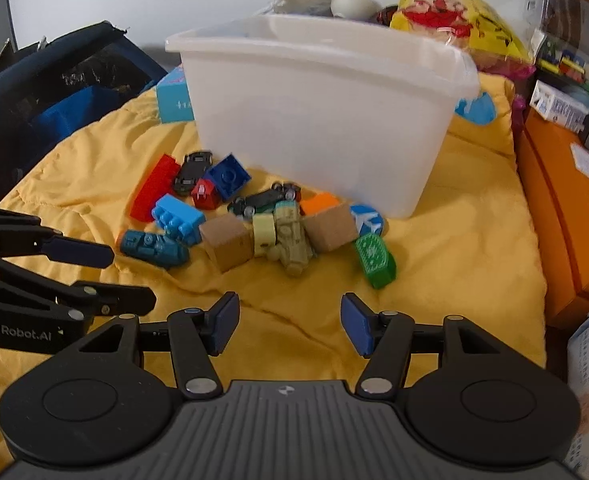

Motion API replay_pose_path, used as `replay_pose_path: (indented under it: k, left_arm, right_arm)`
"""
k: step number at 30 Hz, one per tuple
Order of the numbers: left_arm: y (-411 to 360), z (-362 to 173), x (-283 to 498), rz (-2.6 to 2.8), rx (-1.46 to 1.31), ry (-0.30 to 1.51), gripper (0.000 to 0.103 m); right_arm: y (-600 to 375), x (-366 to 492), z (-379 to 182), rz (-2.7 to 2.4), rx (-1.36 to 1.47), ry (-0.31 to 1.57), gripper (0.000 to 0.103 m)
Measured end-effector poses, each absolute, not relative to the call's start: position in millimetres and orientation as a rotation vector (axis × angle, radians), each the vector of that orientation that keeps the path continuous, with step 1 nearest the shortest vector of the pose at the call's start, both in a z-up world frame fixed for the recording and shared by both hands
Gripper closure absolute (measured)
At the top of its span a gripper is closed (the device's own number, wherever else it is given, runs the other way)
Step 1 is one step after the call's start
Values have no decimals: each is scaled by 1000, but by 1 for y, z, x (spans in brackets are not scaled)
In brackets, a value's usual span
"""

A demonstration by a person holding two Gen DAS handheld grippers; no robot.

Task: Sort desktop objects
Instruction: 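Move both open tools back over the pile of toys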

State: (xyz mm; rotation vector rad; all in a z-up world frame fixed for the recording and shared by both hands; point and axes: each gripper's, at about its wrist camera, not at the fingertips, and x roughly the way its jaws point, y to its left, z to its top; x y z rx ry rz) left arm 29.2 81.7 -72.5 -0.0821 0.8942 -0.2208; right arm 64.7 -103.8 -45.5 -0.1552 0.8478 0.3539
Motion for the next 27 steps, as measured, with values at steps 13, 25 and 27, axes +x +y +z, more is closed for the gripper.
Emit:
replay_pose_path:
  k: [13,25,27]
  left_arm:
    - [74,-76,26,-233,16,870,47]
    - [80,-71,34,-202,74,854,47]
    - [80,-71,37,-207,98,851,47]
  right_arm:
    - [-91,71,-54,388,-280,809,58]
    - [-79,117,-68,370,-215,847,66]
    - [-79,122,-72,387,-182,847,67]
